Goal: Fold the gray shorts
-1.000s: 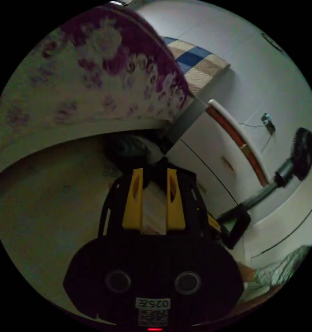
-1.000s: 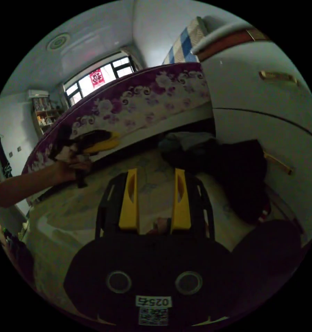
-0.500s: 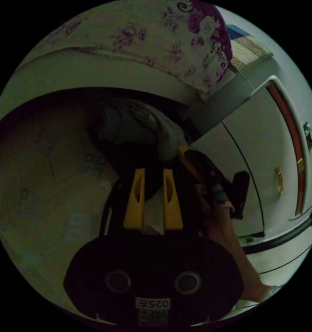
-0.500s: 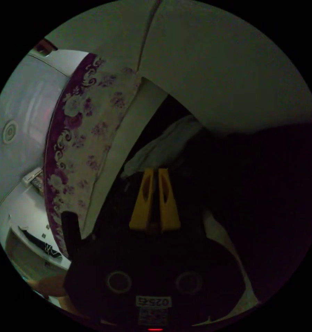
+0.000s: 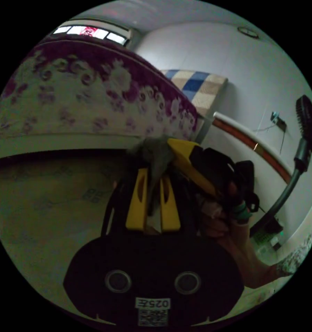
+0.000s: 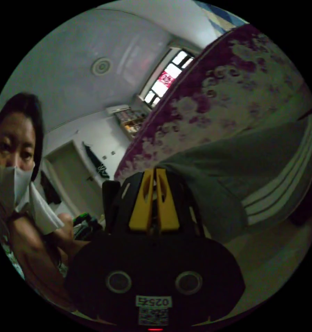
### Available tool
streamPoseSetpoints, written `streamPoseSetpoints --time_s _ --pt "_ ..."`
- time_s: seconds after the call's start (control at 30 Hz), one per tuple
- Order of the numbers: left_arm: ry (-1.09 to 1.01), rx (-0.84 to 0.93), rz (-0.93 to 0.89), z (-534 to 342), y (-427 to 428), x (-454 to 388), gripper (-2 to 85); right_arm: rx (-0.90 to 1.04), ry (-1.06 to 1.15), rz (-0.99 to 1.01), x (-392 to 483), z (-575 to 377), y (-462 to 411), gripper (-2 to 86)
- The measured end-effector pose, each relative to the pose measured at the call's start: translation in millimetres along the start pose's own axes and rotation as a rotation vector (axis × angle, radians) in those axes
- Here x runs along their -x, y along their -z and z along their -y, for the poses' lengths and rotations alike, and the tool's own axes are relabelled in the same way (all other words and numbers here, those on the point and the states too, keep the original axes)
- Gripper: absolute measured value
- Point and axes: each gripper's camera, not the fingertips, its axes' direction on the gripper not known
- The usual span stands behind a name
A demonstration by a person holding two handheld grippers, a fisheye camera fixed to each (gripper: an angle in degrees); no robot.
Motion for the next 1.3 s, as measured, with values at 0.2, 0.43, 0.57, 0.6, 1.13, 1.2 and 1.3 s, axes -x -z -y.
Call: streamPoseSetpoints --time_s 0.2,0.43,0.57,0.6,1.13,1.2,1.3 --pt "-0.122 -0.138 0.134 -29 223 9 -1.5 -0.021 0.123 0.344 123 -11 -46 -0.6" --pt "-0.461 -0.064 0.3 33 416 -49 -1.6 -0.02 0.304 0.552 236 -17 -66 9.1" --pt "-0.459 -0.108 0.268 58 487 -61 -1.6 0.024 0.286 0.206 275 -87 -47 13.2" --pt "-0.476 -0.123 0.271 60 496 -65 -1.6 0.035 0.291 0.138 279 -96 -47 13.5" --pt "-0.375 -0.384 -0.033 160 808 -107 -1.6 0.3 0.417 -0.642 298 -107 -139 16.9" --pt "-0.326 -0.403 -0.026 154 848 -92 -1.6 0.473 0.416 -0.4 294 -110 -161 10.2" --pt "-0.286 -0.435 0.112 128 908 -66 -1.6 0.555 0.369 -0.154 297 -116 -169 4.1"
